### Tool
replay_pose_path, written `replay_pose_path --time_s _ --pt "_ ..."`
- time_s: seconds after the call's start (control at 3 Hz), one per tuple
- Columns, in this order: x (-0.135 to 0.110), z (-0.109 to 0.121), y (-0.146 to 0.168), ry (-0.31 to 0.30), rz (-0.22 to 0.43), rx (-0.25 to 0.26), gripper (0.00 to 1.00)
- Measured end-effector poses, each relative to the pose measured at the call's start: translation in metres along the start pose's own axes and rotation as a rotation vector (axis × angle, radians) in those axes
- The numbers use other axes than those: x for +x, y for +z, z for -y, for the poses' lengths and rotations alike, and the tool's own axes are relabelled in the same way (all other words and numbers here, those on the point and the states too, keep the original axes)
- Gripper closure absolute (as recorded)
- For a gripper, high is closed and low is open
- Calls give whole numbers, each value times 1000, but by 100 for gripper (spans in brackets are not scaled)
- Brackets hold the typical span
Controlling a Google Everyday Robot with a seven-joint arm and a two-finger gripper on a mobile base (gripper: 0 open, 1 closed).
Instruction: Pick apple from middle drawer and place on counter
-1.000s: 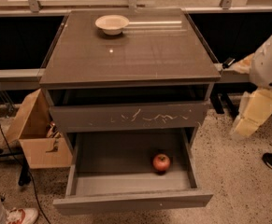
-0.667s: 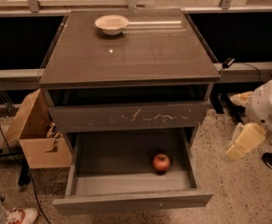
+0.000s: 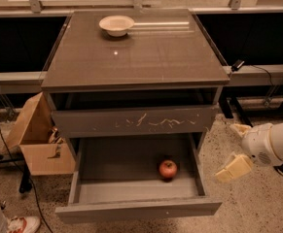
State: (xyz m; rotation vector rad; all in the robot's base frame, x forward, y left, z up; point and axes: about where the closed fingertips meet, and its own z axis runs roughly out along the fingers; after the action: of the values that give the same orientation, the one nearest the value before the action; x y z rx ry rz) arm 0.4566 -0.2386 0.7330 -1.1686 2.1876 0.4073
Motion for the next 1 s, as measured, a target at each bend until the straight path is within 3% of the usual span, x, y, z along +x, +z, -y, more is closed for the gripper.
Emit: replay_pose_path --time_s 0.33,0.67,1.0 --pt "0 0 0 0 0 0 0" --pt "11 4 20 13 -27 27 0" --pt "49 27 84 20 -2 54 0"
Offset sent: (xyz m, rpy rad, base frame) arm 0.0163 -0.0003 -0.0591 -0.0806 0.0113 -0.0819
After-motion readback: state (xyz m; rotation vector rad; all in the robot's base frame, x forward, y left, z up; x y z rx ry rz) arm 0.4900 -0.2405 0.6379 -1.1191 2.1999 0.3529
